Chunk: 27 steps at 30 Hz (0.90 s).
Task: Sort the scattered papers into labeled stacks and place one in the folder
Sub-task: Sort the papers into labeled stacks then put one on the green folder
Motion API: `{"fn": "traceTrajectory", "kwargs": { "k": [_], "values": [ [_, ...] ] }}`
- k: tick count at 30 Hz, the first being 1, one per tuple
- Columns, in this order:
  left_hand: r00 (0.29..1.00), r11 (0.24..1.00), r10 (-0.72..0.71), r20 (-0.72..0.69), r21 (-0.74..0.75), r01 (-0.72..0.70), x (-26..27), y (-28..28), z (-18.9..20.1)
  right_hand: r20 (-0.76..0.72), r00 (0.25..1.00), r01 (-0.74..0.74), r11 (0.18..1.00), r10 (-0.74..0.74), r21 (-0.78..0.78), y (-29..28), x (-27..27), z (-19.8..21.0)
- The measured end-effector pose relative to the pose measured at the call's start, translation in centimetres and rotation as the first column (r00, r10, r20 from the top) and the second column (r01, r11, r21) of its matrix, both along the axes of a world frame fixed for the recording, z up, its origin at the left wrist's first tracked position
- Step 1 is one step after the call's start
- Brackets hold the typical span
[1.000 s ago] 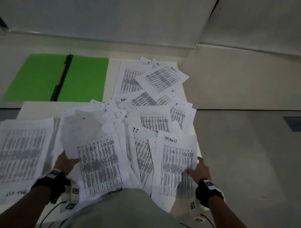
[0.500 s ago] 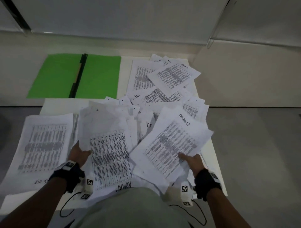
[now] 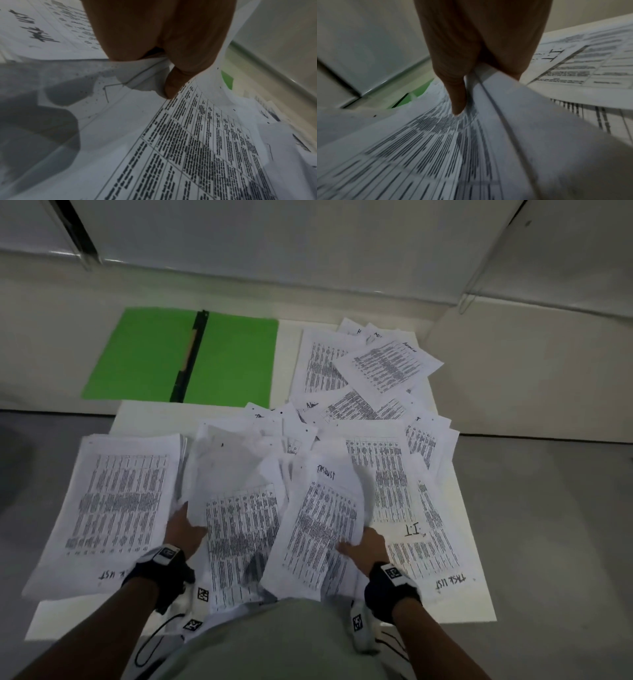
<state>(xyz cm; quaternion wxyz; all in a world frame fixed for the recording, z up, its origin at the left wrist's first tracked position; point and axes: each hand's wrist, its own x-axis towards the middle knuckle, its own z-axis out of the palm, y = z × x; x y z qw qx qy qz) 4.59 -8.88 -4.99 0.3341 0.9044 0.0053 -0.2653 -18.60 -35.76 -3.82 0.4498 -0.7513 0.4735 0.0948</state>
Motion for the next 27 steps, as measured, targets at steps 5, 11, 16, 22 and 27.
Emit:
{"fn": "traceTrajectory", "kwargs": {
  "k": [5,11,16,22,27],
  "values": [
    [0.999,0.999,-0.026,-0.03,-0.02,0.025,0.8,-0.2,0.2,0.025,0.999,0.035,0.999,-0.036,0.011,-1.6,0.0,2.5],
    [0.999,0.999,-0.011,-0.042,-0.035,0.01,2.1,-0.7,0.4,0.387,0.922,0.102,0.981,-0.03,-0.168,-7.3,0.2,11.0],
    [0.998,1.0,-0.025,-0.06,0.015,0.026,2.4,-1.8,1.5,0.658,0.75,0.162,0.984,-0.073,-0.076,-10.3,1.3,17.6],
    [0.972,1.0,0.022,-0.235,0.005,-0.021,2.8,-2.4,2.1,0.637,0.747,0.185,0.98,-0.192,0.078,-7.1,4.2,14.6],
    [0.911,0.943,0.171,-0.374,-0.206,-0.262,2.7,-3.7,2.8,0.335,0.933,0.07,0.981,-0.129,0.182,-2.8,6.9,5.6]
  ]
}}
